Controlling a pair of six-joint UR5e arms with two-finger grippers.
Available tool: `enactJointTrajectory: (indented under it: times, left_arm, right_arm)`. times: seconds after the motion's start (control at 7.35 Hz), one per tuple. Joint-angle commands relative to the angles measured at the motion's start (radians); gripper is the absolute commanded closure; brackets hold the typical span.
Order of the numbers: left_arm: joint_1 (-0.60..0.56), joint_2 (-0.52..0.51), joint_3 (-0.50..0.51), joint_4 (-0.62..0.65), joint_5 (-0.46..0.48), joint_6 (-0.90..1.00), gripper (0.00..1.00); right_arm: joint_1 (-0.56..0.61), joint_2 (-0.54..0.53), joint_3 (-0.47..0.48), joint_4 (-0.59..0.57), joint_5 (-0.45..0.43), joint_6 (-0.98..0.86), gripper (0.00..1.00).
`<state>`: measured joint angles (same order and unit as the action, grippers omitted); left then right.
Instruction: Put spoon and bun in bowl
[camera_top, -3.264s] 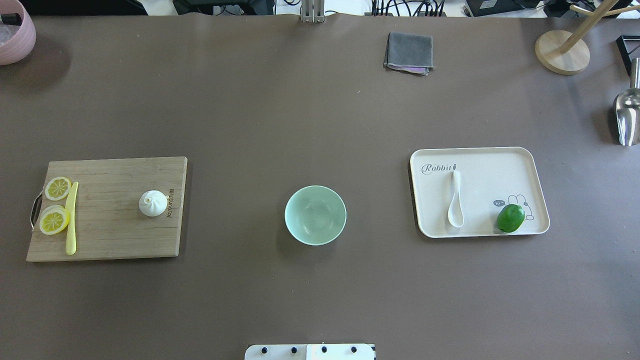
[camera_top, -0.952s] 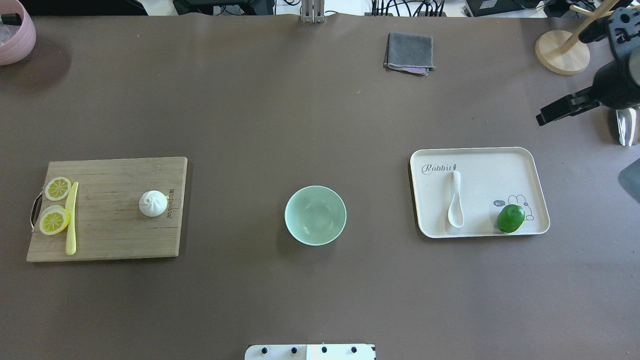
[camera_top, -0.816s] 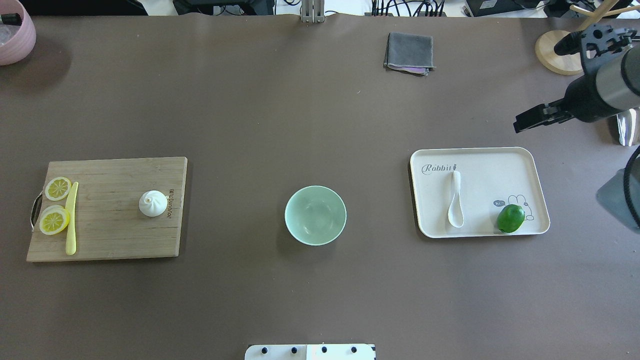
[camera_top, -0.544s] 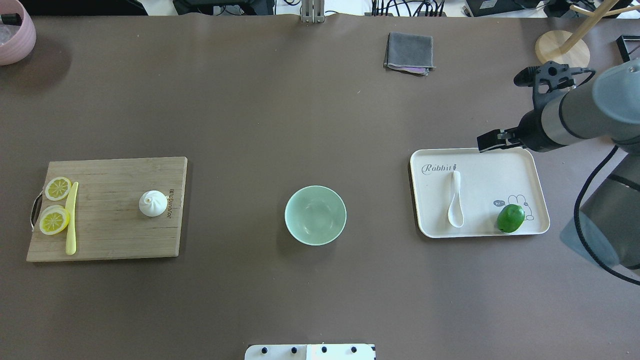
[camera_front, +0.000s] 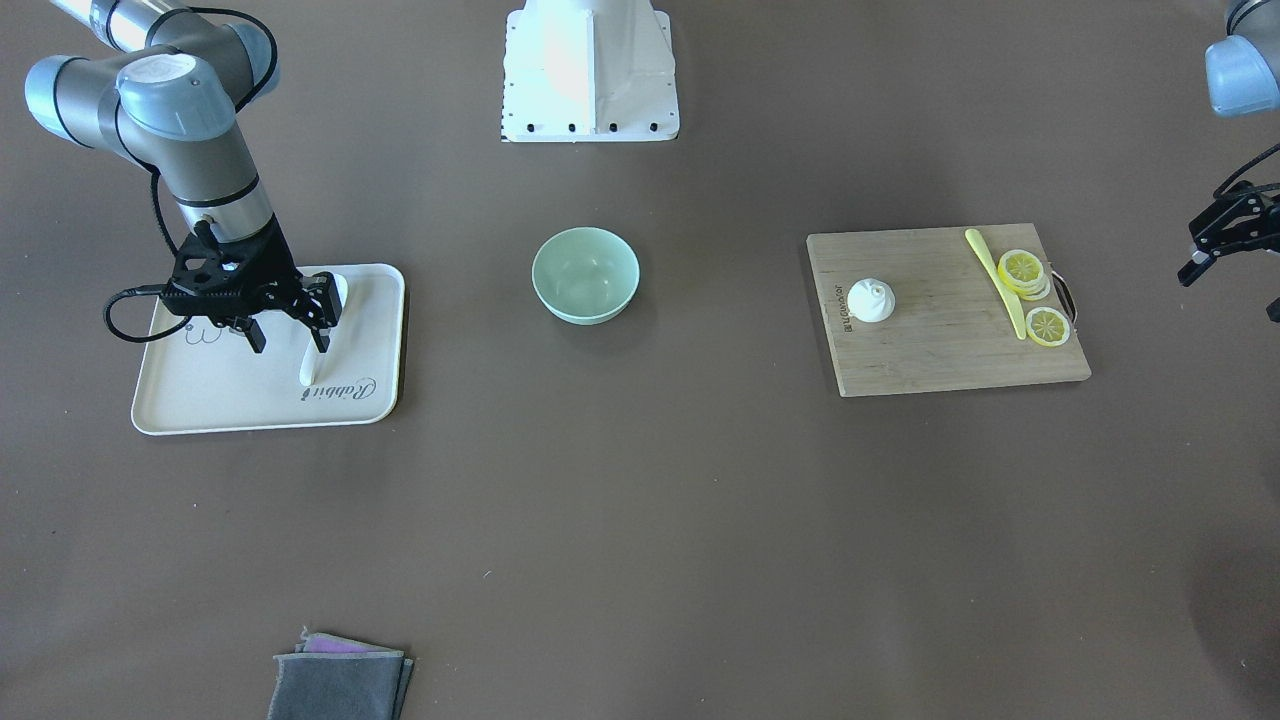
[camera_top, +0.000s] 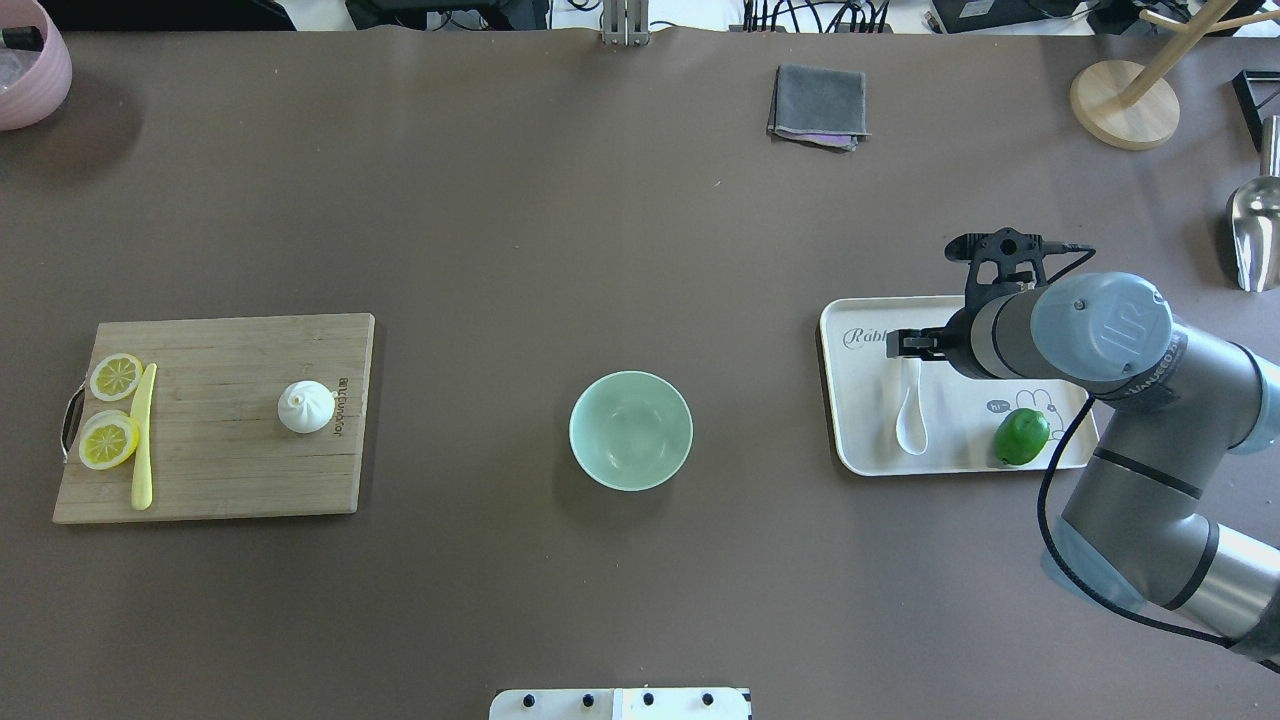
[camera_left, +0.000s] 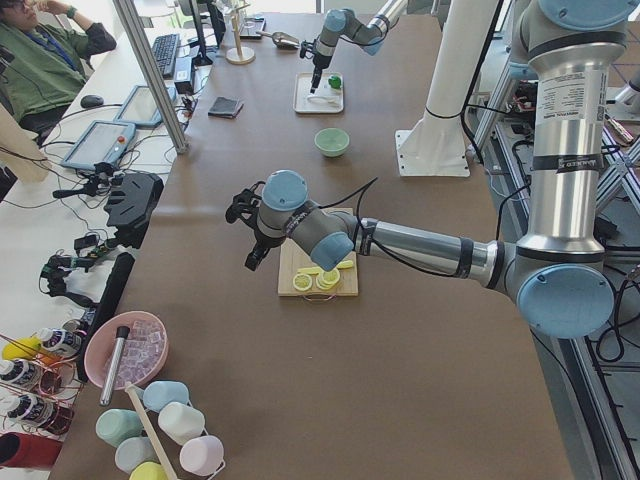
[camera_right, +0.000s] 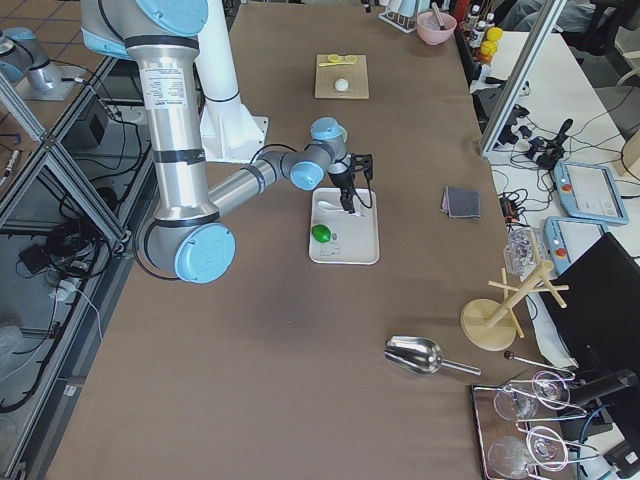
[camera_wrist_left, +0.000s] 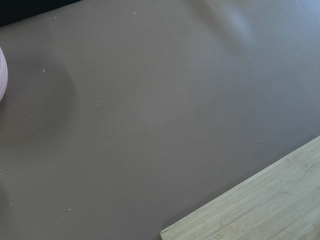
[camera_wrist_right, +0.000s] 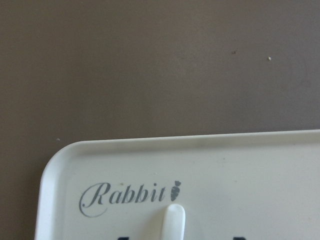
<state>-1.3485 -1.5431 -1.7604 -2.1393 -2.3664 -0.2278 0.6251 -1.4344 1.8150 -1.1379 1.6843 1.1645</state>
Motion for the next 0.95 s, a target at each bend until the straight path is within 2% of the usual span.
enactJointTrajectory:
  times: [0.0,0.14,0.27,0.41,0.68,0.82]
  left_arm:
    - [0.000,0.000,-0.001,-0.002,0.001,-0.001,0.02]
    - [0.000,0.000,-0.001,-0.002,0.001,0.001,0.02]
    - [0.000,0.000,0.001,-0.002,0.001,0.001,0.02]
    - [0.000,0.001,0.001,-0.002,-0.001,0.001,0.02]
    - [0.000,0.000,-0.001,-0.002,0.001,0.001,0.02]
    - [0.000,0.000,-0.001,-0.002,0.001,-0.001,0.02]
  right_arm:
    - [-0.030,-0.001,-0.042,0.059,-0.038,0.062,0.28]
    - [-0.050,-0.003,-0.042,0.059,-0.067,0.095,0.29]
    - [-0.056,-0.003,-0.040,0.059,-0.074,0.109,0.35]
    - [-0.059,-0.006,-0.040,0.058,-0.077,0.139,0.68]
    - [-0.065,-0.012,-0.037,0.058,-0.098,0.150,0.78]
    - [-0.067,-0.012,-0.033,0.058,-0.100,0.150,0.96]
